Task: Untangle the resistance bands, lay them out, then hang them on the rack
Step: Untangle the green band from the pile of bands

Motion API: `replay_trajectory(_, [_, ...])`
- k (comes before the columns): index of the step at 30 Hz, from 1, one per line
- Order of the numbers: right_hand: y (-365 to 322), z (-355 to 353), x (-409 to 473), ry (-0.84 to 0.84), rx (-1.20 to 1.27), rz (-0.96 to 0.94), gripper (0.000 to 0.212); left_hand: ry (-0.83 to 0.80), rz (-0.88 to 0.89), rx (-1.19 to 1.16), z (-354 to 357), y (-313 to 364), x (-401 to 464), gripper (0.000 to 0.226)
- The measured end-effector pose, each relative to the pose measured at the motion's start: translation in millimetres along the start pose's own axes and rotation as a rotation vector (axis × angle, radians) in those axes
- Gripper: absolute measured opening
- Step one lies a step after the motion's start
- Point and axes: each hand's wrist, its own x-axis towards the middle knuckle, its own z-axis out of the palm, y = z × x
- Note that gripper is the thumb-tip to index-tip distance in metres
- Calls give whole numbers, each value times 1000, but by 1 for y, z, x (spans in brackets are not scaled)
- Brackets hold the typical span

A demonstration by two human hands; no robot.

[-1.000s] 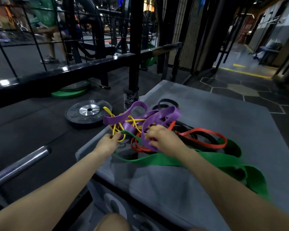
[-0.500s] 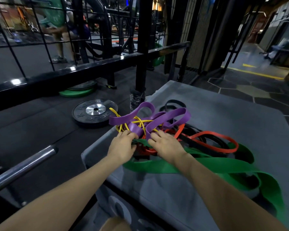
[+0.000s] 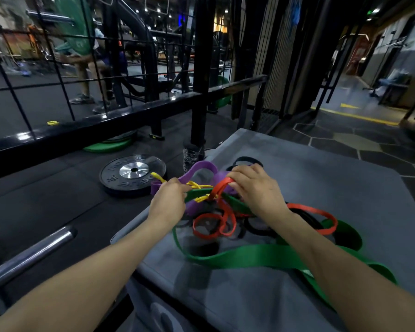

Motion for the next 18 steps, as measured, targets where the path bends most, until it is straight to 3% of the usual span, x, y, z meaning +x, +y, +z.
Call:
replay_trajectory(3, [3,-5,-1,102,101,109,33,-38,-38,66,2,4,6,33])
replay_trajectory(8, [10,-8,-4,125,260,275,39,-111,-122,72,8,16,10,33])
replay_trajectory(11, [15,-8,-8,7,328,291,43,-192,-126,230,6,18,9,33])
replay_trajectory(13, [18,-5,-9,-118,306,272,34,-246,-109,253,4,20,9,36])
replay_trajectory(16, [15,-2,-5,-126,292,246,28,-281,21,-140,9,36,6,58])
replay_trajectory(18, [12,-3,2,-67,333,250,28,-294,17,-404,15,54,4,65])
